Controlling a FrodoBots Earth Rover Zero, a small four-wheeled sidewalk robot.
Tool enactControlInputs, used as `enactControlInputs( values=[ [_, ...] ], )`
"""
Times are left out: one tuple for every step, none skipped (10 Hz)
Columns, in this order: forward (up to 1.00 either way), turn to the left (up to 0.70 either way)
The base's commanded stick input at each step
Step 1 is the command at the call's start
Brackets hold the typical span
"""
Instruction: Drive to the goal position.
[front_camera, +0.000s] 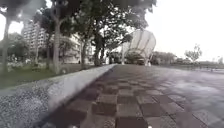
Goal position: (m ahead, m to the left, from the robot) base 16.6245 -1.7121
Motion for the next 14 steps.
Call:
enactControlInputs(
  values=[
    [0.85,0.00],
    [0.85,0.00],
    [0.85,0.00],
    [0.85,0.00],
    [0.85,0.00],
    [0.85,0.00],
    [0.85,0.00],
    [0.85,0.00],
    [0.85,-0.06],
    [0.85,-0.26],
    [0.85,-0.34],
    [0.85,-0.34],
    [0.85,-0.34],
    [0.85,-0.34]
  ],
)
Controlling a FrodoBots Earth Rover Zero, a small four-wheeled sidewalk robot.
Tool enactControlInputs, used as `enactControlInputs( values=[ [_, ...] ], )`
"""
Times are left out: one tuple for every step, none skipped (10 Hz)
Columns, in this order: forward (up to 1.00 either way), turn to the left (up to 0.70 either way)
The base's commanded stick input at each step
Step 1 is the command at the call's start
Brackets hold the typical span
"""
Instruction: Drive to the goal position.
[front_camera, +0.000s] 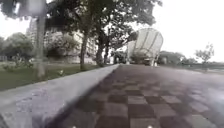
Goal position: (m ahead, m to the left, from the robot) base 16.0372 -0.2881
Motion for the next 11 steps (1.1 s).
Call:
enactControlInputs(
  values=[
    [0.85,-0.34],
    [0.85,-0.34],
    [0.85,0.00],
    [0.85,0.00],
    [0.85,0.00],
    [0.85,0.00],
    [0.85,0.00],
    [0.85,0.00],
    [0.85,0.00],
    [0.85,0.00],
    [0.85,0.00]
  ],
)
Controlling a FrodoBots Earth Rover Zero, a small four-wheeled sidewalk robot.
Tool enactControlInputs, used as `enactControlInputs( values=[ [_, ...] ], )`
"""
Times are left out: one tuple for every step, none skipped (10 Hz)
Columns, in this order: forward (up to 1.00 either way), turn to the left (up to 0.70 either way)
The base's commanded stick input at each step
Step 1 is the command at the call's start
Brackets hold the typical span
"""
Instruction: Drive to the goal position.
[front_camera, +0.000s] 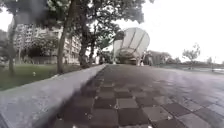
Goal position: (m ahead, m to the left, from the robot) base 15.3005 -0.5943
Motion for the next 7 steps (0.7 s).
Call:
enactControlInputs(
  values=[
    [0.85,0.00],
    [0.85,0.00],
    [0.85,0.00],
    [0.85,0.00],
    [0.85,0.00],
    [0.85,-0.33],
    [0.85,-0.34]
  ],
)
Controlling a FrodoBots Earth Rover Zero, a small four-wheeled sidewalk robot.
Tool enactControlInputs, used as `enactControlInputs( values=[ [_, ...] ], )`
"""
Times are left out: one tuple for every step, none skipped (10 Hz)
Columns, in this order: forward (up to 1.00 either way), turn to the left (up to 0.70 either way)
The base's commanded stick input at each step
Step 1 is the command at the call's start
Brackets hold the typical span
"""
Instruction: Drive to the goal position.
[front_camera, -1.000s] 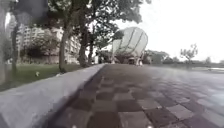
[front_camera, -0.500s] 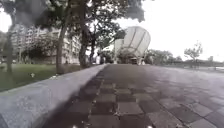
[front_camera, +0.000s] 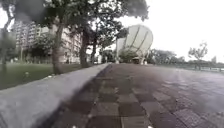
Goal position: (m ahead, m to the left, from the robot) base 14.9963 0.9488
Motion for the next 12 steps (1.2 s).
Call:
enactControlInputs(
  values=[
    [0.85,-0.34],
    [0.85,-0.34],
    [0.85,-0.34],
    [0.85,-0.34],
    [0.85,-0.23],
    [0.85,0.00],
    [0.85,0.00],
    [0.85,0.00],
    [0.85,0.00],
    [0.85,0.00],
    [0.85,0.00],
    [0.85,0.00]
  ],
)
